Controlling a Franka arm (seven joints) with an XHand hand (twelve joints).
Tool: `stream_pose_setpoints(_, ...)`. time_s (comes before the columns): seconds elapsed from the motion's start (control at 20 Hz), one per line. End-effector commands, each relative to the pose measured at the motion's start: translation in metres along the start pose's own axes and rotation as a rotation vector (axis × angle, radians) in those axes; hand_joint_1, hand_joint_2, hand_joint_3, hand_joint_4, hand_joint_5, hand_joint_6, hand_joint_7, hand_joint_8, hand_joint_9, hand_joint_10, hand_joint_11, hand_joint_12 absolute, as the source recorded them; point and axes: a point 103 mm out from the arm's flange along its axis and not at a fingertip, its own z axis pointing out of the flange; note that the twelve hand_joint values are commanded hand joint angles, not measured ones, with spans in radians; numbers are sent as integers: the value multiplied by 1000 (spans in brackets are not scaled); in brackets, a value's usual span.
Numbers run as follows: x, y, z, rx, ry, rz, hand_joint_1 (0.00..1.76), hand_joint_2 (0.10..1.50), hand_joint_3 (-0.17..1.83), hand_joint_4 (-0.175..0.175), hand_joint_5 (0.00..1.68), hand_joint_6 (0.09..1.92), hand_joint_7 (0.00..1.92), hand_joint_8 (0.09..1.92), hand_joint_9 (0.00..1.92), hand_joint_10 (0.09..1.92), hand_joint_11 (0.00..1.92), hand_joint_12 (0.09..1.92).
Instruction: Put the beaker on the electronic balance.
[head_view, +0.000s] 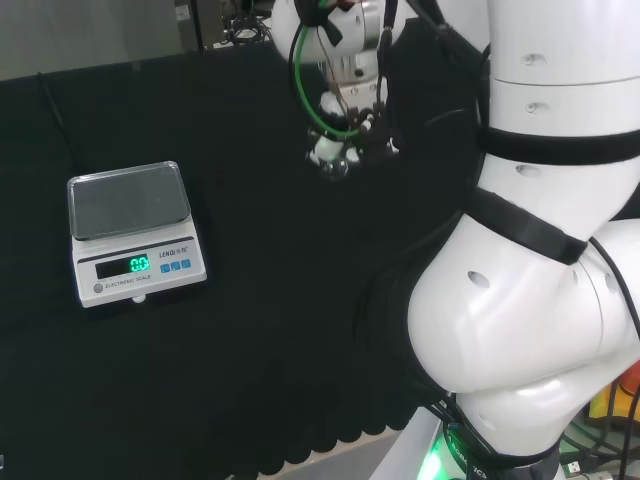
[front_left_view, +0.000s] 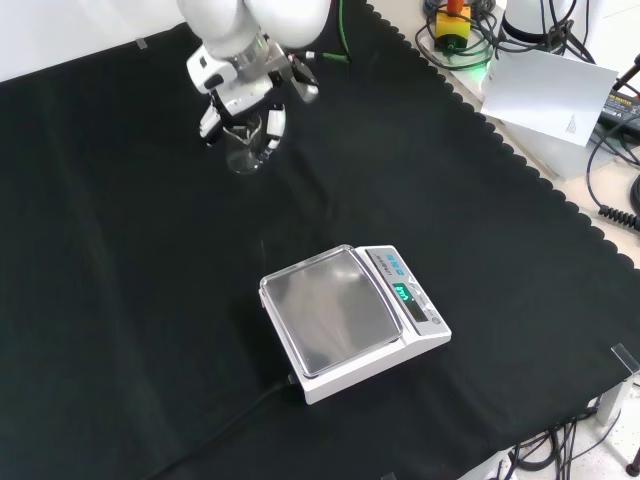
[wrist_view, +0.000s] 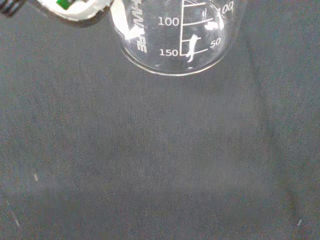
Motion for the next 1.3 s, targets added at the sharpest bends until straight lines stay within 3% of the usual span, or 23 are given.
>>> stream_pose_setpoints(0.05, 5, -29, -69, -86, -11, -11, 1167, 845, 826, 17, 752, 1549, 849, 1537, 1211, 1209, 1261, 963)
stream_pose_setpoints(0.4, 35, -38, -80, -90, -6, -54, 1167, 841, 831, 19, 756, 1548, 849, 1538, 1212, 1209, 1257, 964)
stream_pose_setpoints(1.05, 188, -43, -78, -70, -48, -318, 1170, 827, 850, 23, 771, 1540, 855, 1534, 1212, 1211, 1246, 973)
stream_pose_setpoints(1.3, 231, -42, -71, -49, -40, -385, 1170, 825, 852, 23, 771, 1539, 856, 1534, 1213, 1211, 1243, 973)
